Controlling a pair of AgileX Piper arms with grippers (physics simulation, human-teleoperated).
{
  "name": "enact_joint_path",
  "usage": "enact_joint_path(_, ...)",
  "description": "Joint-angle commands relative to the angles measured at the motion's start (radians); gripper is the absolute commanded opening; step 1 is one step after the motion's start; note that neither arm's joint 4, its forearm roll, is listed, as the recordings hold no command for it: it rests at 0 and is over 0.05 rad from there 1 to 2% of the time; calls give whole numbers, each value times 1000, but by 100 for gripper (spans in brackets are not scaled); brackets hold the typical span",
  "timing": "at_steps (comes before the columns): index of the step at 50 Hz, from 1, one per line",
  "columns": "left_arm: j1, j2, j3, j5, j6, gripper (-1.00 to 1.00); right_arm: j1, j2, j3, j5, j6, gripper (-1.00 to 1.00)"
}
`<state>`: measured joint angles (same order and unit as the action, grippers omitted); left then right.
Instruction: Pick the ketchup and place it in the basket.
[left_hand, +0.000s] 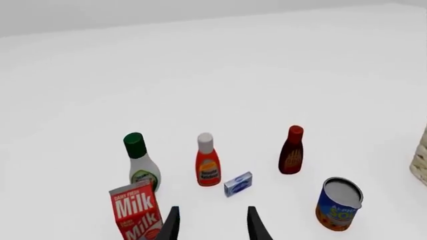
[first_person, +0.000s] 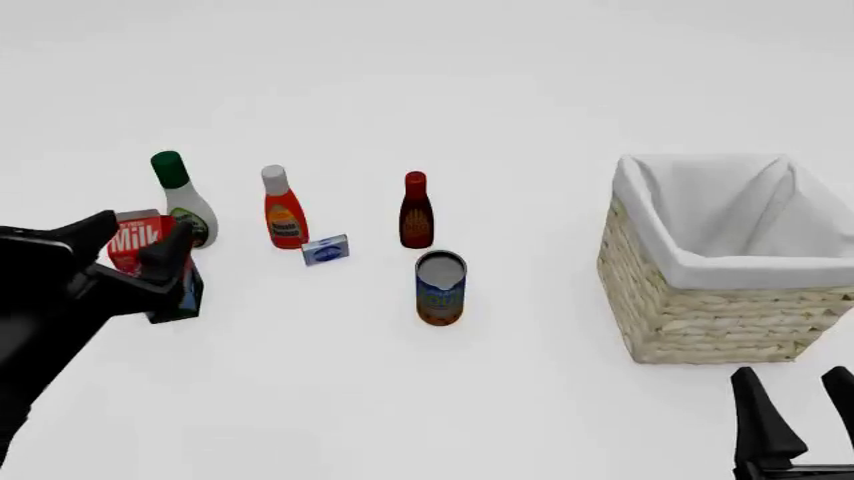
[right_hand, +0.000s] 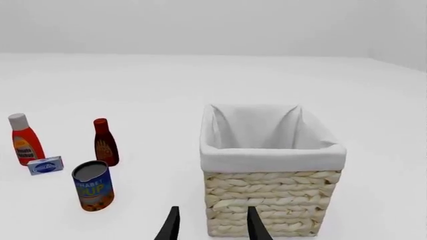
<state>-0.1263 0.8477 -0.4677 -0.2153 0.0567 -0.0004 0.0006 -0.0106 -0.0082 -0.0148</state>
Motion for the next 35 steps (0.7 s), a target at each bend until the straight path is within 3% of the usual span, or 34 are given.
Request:
enact_joint_path(1, -14, 102, -73, -12, 6, 100, -1, 0, -1, 1, -4, 100)
enact_joint_path(35, -10, 305, -177, -103, 47, 100, 5, 5, 5, 3, -1, 100)
